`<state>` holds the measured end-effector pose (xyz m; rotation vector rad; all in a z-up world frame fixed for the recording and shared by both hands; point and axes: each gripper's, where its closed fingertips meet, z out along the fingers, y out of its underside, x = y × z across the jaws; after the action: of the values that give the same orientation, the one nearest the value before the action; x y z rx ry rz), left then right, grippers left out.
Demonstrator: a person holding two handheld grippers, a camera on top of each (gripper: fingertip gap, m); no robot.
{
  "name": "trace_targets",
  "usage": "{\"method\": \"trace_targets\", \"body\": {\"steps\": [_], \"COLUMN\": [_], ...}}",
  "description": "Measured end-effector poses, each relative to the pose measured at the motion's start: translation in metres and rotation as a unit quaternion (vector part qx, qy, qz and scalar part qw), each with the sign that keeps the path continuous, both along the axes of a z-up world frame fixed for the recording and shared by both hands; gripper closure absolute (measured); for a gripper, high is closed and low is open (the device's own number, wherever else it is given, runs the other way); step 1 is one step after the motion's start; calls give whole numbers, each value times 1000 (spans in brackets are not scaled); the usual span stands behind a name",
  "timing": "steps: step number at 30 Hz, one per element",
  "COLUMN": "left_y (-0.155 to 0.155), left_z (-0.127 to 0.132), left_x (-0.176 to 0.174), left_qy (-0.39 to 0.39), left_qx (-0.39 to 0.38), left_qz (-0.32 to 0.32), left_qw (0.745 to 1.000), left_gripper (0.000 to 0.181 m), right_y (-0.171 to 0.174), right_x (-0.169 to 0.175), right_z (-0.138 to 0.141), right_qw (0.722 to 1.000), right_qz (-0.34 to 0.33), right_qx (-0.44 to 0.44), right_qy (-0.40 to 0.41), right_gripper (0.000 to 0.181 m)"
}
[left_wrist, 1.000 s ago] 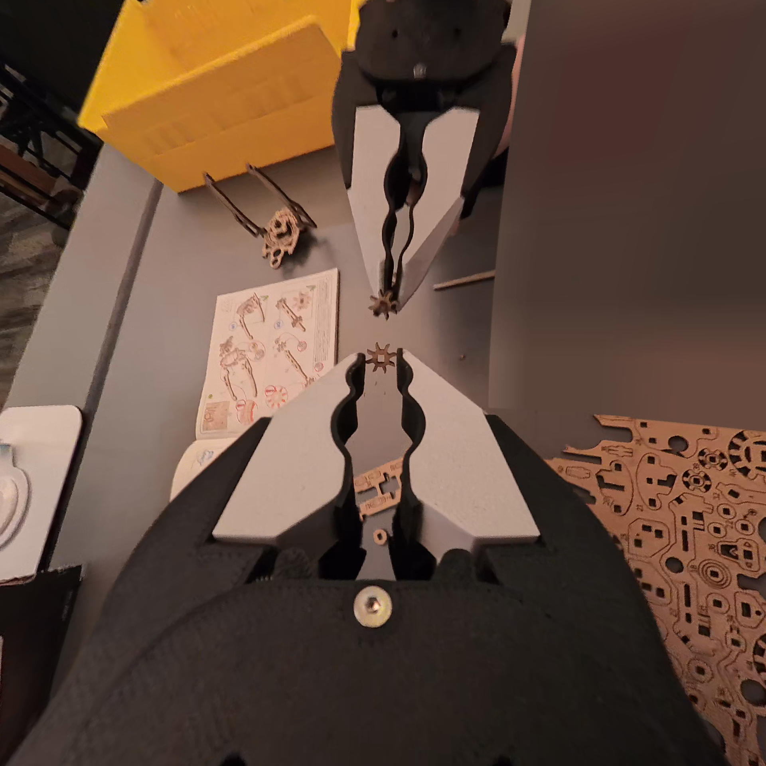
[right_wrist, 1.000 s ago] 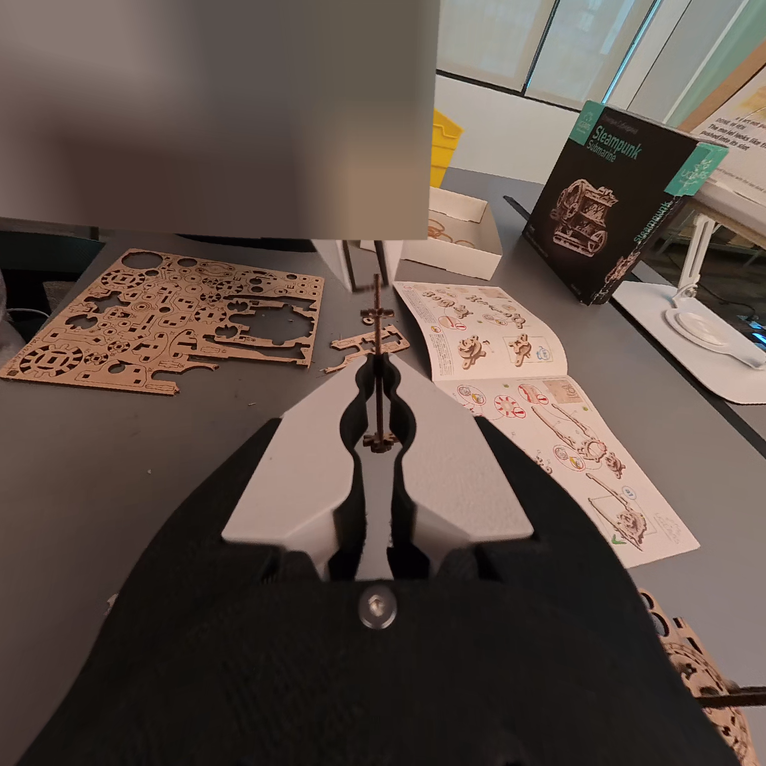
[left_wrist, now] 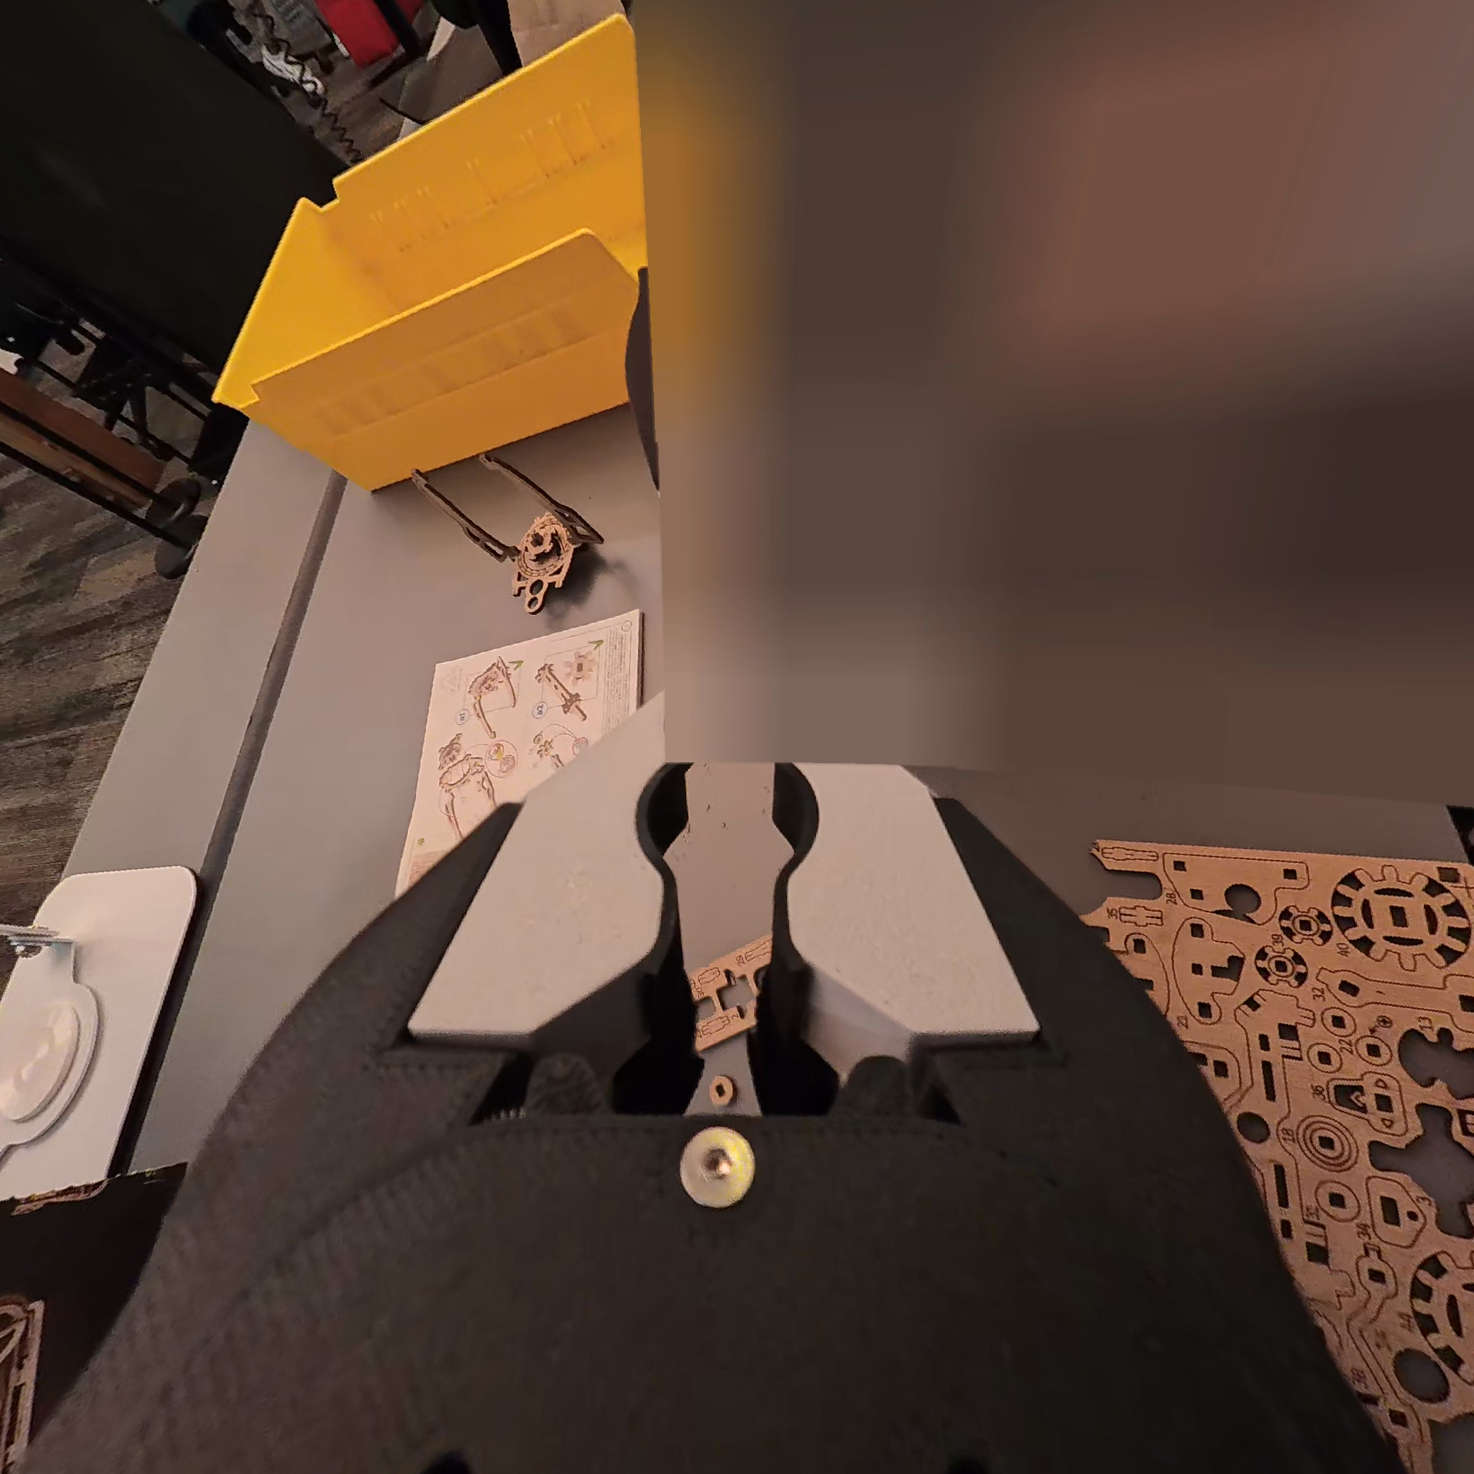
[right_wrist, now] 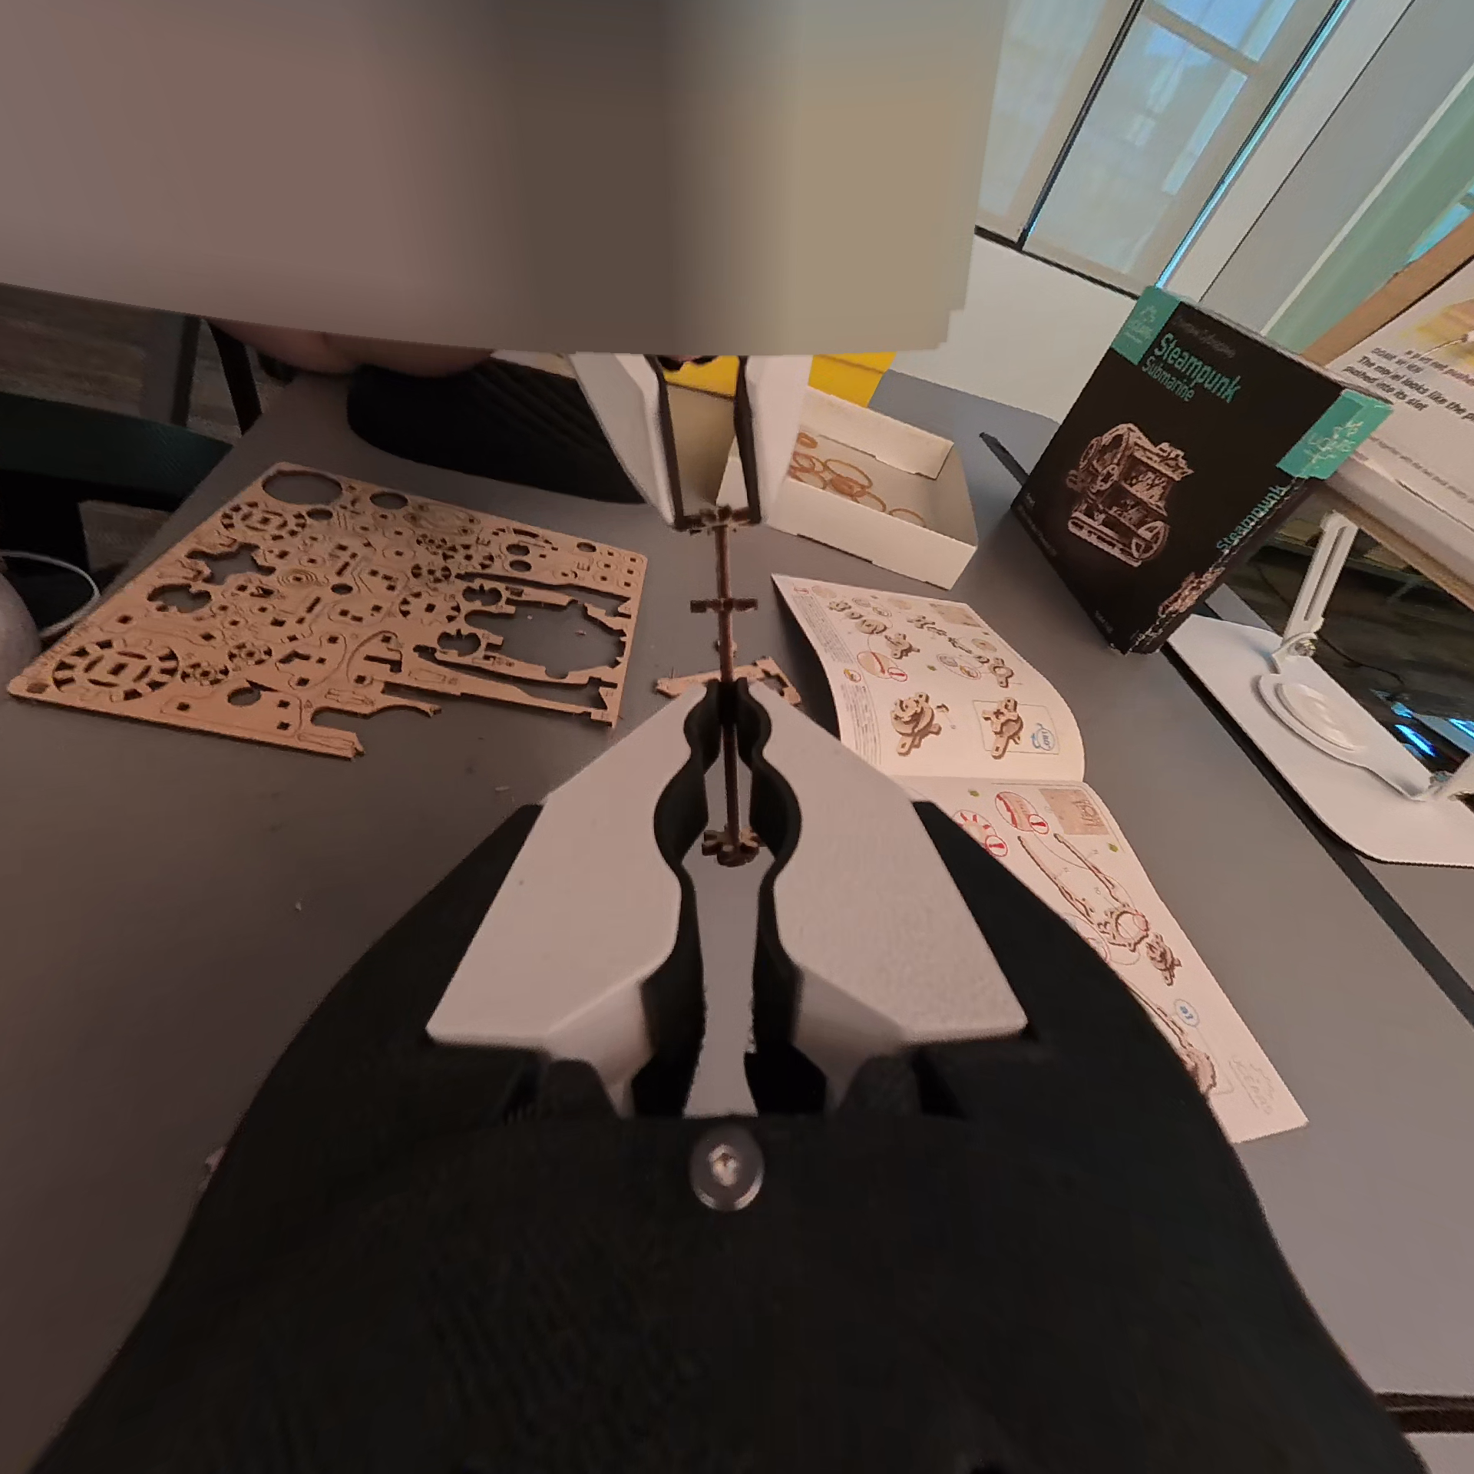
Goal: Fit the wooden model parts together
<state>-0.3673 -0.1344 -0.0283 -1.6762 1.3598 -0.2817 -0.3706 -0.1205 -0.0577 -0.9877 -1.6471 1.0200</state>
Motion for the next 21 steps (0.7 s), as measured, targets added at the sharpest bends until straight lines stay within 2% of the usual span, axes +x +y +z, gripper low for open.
{"method": "trace_targets", "body": {"steps": [1,10,21], "left_y": [0,-2,-3], "left_z": [-2,-16,-19], "left_x": [-1,-3,2], "left_qy": [4,37,33], "left_qx": [-2,-17,-19], "left_qz": [0,-7,-14], "left_qw": [1000,999,999], "left_gripper": [168,168,169], "right_y": [0,-4,-9], "right_x": [0,-2,-3], "right_z": [-2,-8,-6], "right_qw": [1000,1000,1000], "right_qz": [-2,1,10], "right_qx": [7,21,21], "right_qy": [-4,-19,-12], "right_gripper": [181,181,181]}}
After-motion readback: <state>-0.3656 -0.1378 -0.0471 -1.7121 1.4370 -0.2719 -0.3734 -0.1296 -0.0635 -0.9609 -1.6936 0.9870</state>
